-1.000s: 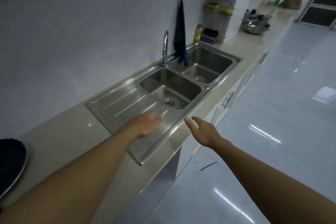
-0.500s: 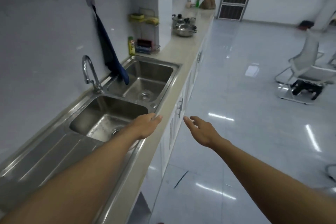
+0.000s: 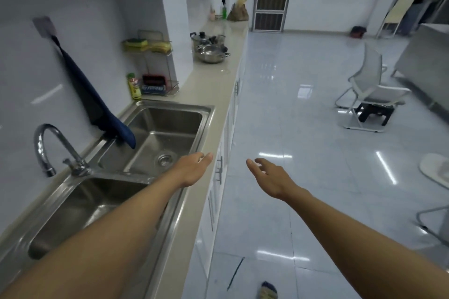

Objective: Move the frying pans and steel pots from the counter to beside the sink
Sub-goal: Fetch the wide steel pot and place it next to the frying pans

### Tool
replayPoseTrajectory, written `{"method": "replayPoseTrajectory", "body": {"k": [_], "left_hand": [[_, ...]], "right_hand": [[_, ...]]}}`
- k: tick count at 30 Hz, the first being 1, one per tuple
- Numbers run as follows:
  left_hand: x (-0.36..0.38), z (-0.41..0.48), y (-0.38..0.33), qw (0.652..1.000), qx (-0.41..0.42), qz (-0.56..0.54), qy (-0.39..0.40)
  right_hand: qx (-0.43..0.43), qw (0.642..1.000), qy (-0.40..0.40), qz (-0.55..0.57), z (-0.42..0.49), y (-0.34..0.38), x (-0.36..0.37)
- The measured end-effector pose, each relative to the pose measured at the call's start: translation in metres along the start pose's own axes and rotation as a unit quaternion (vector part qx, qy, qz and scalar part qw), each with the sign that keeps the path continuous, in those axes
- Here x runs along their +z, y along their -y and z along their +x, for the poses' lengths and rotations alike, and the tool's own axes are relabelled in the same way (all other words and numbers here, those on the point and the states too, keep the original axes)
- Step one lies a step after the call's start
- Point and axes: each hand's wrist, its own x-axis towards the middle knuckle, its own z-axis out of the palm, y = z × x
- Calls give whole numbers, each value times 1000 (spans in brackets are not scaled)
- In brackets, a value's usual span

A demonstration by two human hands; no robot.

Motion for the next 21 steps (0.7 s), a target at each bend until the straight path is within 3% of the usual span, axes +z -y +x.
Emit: {"method": "replayPoseTrajectory", "body": {"k": [10,21], "left_hand": [[1,160,-80,999,6,40,-3],[5,299,-158,1000,-22,9,6]], "right_hand": [[-5,1000,6,11,150,-34,-82],[-8,1000,18,11,293,-66,-169]]}}
